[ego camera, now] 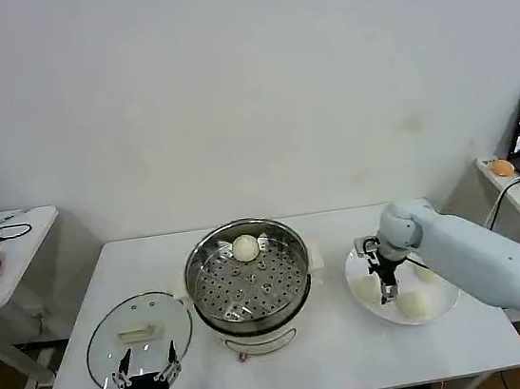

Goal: Take steamed baozi put them in steamer then cover it.

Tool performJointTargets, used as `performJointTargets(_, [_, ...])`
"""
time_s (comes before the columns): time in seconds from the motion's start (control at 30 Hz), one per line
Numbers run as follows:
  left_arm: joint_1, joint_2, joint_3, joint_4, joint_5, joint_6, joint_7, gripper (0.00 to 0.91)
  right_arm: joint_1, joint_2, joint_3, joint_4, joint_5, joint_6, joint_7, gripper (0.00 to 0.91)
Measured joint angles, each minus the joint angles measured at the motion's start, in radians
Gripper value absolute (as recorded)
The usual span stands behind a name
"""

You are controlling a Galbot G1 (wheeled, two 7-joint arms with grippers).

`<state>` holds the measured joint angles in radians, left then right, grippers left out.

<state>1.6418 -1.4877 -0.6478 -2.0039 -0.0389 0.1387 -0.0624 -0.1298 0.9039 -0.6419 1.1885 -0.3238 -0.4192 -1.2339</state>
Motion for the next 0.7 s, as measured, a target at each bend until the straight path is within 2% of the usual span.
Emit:
performJointTargets(0.13, [0.002,-0.001,-0.001,0.0,0.0,0.0,0.0,0.907,0.0,0.007,0.0,-0.007,0.003,-0.001,0.001,0.887])
performJointTargets(0.17, [0.002,-0.001,-0.001,0.0,-0.001,0.0,0.0,0.907,0.0,0.007,0.0,-0.008,0.004,-0.002,0.003,0.826])
performJointTargets(0.23, [0.003,-0.001,-0.002,0.002,-0.001,-0.001,0.0,0.907,0.0,0.008,0.0,-0.009,0.005,-0.002,0.005,0.766])
performJointTargets(0.27, [0.003,-0.001,-0.002,0.003,-0.001,-0.001,0.0,0.907,0.0,0.008,0.0,-0.01,0.007,-0.002,0.005,0.685])
performJointTargets(0.3, [0.003,-0.001,-0.002,0.004,-0.001,-0.001,0.0,0.907,0.0,0.008,0.0,-0.01,0.009,-0.003,0.005,0.645])
performJointTargets(0.7, [0.003,-0.003,0.001,0.005,0.0,-0.002,-0.001,0.907,0.0,-0.004,0.015,-0.004,0.024,-0.009,0.009,0.625])
